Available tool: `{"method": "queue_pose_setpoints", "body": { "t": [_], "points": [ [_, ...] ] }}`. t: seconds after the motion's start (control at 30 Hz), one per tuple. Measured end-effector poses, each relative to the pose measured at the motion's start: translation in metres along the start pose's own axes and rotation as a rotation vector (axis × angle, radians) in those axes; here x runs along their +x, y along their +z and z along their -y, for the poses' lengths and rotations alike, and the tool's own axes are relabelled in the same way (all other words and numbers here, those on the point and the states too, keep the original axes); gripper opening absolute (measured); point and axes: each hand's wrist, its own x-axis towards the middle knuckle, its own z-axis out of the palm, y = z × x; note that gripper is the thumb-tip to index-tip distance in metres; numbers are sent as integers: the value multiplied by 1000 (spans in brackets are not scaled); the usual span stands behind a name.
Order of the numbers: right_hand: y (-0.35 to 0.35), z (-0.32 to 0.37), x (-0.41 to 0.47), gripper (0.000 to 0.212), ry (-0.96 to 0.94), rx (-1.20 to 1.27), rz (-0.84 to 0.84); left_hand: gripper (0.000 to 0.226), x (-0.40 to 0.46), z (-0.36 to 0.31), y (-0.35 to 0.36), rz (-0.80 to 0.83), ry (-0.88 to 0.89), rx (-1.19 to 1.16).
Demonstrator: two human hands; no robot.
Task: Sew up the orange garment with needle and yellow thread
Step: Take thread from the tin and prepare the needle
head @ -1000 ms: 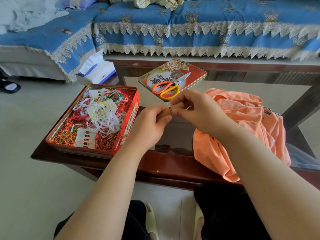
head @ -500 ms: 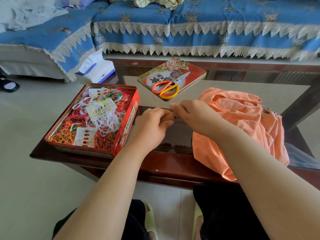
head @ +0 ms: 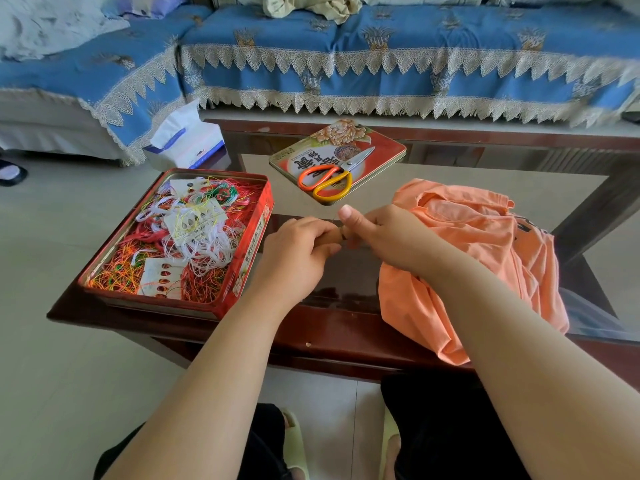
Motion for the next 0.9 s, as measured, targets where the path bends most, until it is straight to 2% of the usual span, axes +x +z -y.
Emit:
{"method": "queue_pose_setpoints", "body": {
  "t": [0.17,0.23,0.33,0.4,0.5,0.57,0.6,0.67,0.7,0.8,0.87,0.9],
  "points": [
    [-4,-7,-1,28,-41,425,39,19,1,5,-2,2,-45,-49],
    [-4,-10,-1,21,-56,388,34,20,0,3,-3,-5,-40,-42],
    [0,-8,0,45,6,189,-21,21,-1,0,-3,5,-33,-4],
    [-2,-8,1,51,41,247,-13,21,-1,1,-3,8,-42,-8],
    [-10,-14,-1,31,0,447,40,21,-1,1,-4,15,-70,-21],
    [-10,-15,-2,22,-17,371,57,21,-3,-1,-4,26,-82,-27],
    [-8,-14,-2,25,2,313,52,21,-4,-3,-4,32,-86,-23],
    [-7,-11,0,48,69,219,4,21,-5,-3,-5,42,-101,-28],
    [-8,-11,0,50,72,222,-10,21,-4,-3,-5,47,-109,-33],
    [-12,-14,-2,27,-7,326,65,22,-3,-2,-6,62,-123,-38],
    [-9,-15,-4,20,-29,258,93,22,-4,-5,-5,84,-121,-30],
    [-6,-15,-3,26,-7,211,80,22,-5,-6,-4,91,-120,-28]
  ]
}}
